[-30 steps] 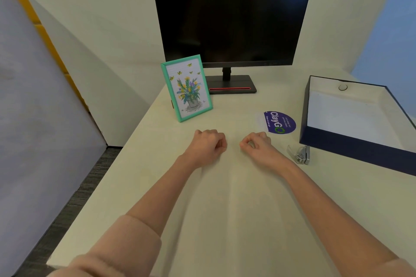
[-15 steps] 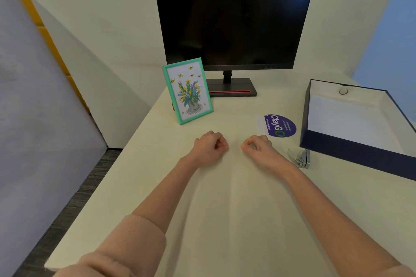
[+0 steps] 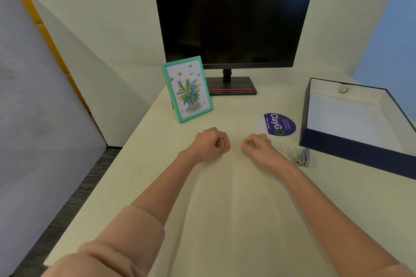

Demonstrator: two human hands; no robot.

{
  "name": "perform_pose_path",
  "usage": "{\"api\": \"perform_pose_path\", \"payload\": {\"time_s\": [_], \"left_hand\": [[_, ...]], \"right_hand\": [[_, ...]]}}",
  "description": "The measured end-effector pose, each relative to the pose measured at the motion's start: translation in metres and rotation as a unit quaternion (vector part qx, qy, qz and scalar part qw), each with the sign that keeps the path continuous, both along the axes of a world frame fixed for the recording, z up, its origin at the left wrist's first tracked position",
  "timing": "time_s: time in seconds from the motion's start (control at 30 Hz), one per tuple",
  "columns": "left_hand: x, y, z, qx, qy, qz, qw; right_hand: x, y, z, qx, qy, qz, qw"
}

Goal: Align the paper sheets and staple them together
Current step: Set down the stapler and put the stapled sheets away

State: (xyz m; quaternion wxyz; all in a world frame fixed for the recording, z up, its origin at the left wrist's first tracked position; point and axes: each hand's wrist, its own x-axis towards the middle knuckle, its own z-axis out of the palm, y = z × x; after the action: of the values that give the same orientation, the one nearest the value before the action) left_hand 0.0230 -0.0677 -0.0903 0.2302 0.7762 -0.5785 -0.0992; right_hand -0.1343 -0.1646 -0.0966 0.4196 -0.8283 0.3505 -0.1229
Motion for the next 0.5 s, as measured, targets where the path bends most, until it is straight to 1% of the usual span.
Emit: {"api": "perform_pose_path", "payload": {"time_s": [0.17, 0.27, 0.3, 0.37, 0.5], "left_hand": [[-0.002, -0.002, 0.005, 0.03, -0.065, -0.026, 0.997], [-0.002, -0.004, 0.004, 0.049, -0.084, -0.035, 0.995], [-0.002, -0.004, 0.003, 0.053, -0.078, -0.034, 0.995], [0.001, -0.002, 0.002, 0.043, -0.04, -0.019, 0.998], [0.02, 0.012, 0.0, -0.014, 0.057, 0.065, 0.996]], "right_hand": [[0.001, 0.0, 0.0, -0.003, 0.002, -0.005, 1.0], [0.001, 0.0, 0.0, -0.005, 0.004, -0.004, 1.0], [0.001, 0.0, 0.0, -0.004, 0.004, -0.003, 1.0], [0.0, 0.0, 0.0, -0.003, 0.003, -0.003, 1.0], [0.0, -0.001, 0.001, 0.003, 0.001, -0.002, 1.0]]}}
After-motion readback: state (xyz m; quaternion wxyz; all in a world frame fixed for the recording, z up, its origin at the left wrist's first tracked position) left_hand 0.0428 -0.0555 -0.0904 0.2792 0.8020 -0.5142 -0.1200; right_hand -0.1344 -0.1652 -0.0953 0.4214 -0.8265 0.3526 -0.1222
